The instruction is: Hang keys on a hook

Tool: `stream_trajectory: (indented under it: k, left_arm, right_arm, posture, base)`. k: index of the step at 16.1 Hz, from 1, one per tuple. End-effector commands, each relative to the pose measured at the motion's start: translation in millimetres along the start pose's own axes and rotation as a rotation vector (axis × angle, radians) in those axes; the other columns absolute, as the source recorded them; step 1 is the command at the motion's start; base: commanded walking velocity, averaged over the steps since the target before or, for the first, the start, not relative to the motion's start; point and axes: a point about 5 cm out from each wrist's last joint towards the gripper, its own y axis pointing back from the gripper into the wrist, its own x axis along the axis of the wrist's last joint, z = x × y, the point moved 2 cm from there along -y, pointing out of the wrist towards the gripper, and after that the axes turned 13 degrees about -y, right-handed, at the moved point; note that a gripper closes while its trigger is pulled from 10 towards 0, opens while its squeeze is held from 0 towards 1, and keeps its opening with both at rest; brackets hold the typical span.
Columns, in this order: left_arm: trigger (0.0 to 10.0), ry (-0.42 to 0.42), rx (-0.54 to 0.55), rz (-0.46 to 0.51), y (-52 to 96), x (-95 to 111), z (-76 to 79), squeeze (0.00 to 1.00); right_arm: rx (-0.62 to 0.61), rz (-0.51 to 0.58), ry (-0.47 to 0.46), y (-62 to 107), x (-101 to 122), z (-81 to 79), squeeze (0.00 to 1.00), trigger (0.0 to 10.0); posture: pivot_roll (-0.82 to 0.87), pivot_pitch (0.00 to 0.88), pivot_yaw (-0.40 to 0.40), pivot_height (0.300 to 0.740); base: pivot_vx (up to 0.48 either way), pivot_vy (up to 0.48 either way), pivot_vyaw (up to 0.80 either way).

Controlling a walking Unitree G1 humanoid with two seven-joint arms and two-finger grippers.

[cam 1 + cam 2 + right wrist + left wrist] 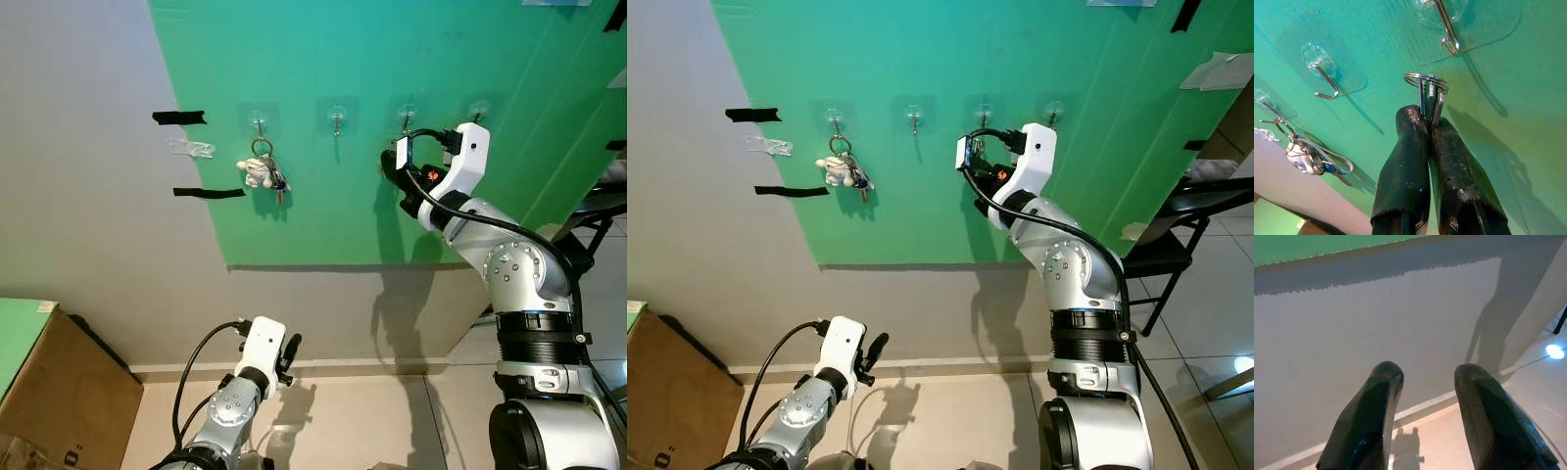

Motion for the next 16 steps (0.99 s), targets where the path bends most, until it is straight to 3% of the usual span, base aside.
stream_trajectory:
  k: [1, 5, 8, 9, 16]
  left_arm:
    - [10.0, -0.006, -0.01, -0.005, 2.0, -3.1, 1.6, 0.0]
    - [10.0, -0.001, -0.01, -0.008, 3.0, -4.5, 2.5, 0.0]
    - [10.0, 0.004, -0.008, -0.01, 2.8, -4.4, 3.4, 0.0]
    - [10.0, 0.005, -0.009, -0.01, 2.6, -4.3, 3.9, 0.0]
    - [10.0, 0.006, -0.008, -0.011, 1.6, -3.3, 4.3, 0.0]
  right_arm:
    - [0.025, 0.033, 0.007, 0.3, 12.0, -7.3, 0.0, 0.0]
    - [0.04, 0.022, -0.182, -1.2, 11.4, -5.6, 0.0, 0.0]
    - [0.048, 0.014, -0.227, -1.2, 10.4, -5.6, 0.0, 0.0]
    - [0.054, 0.012, -0.283, -1.4, 10.8, -5.6, 0.0, 0.0]
    - [0.058, 0.02, -0.3, -1.6, 15.2, -7.4, 0.0, 0.0]
  posture:
    - [-0.13, 0.0, -0.021, 0.722]
    - [-0.13, 0.009, -0.028, 0.722]
    - [-0.13, 0.015, -0.03, 0.722]
    - [-0.13, 0.016, -0.031, 0.722]
    - [-0.12, 0.016, -0.03, 0.722]
  base:
    - [0.0, 0.0, 0.0]
    - [0.0, 0.0, 0.0]
    - [0.0, 0.0, 0.0]
    - [0.0, 0.0, 0.0]
    - [0.0, 0.0, 0.0]
